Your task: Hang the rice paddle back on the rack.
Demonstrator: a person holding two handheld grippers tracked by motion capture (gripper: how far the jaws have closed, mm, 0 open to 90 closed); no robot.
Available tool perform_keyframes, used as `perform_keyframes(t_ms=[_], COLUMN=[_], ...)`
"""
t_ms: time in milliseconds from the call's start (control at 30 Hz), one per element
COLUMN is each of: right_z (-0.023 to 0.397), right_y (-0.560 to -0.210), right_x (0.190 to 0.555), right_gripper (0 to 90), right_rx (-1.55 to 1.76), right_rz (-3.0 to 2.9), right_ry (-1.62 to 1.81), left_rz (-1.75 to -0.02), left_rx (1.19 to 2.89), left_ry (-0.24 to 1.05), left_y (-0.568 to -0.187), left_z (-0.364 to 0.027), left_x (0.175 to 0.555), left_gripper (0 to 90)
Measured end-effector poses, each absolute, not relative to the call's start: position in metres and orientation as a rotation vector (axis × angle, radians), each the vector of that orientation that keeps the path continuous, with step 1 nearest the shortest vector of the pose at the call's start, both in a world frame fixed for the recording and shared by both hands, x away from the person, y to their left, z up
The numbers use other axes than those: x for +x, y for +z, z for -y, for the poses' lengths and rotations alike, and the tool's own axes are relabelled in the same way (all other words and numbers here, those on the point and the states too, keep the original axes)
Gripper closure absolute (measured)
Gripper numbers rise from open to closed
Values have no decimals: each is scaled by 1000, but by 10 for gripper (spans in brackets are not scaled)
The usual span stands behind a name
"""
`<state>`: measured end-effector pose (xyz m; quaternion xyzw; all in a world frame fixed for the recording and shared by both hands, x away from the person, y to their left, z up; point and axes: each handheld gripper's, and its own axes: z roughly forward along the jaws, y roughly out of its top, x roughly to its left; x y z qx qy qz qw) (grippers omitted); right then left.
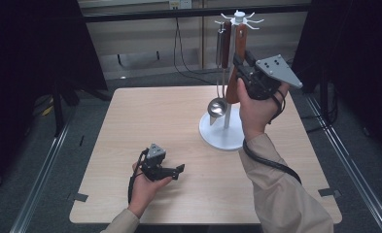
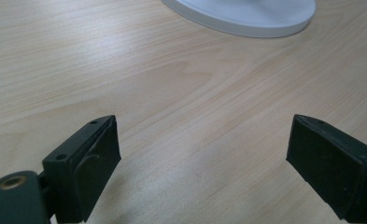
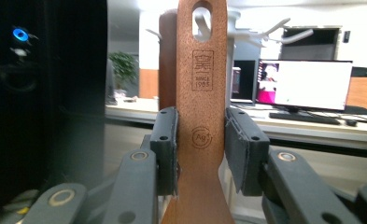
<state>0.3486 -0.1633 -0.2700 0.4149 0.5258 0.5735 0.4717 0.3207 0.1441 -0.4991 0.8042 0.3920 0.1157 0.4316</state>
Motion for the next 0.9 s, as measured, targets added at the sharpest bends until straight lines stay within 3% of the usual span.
perform_keyframes(t_ms=[467, 900], right_z=[163, 166], right_y=[-277, -279], right_x=[352, 347], right_gripper=[654, 442], right_rx=[1012, 987], right_rz=[-1275, -1251], right_ry=[1390, 1429], left_rz=[-968, -941], left_rx=[1992, 1987], left_ry=[292, 287], left_y=[-495, -493], left_z=[-143, -138], left_x=[320, 323], left_gripper=[96, 96])
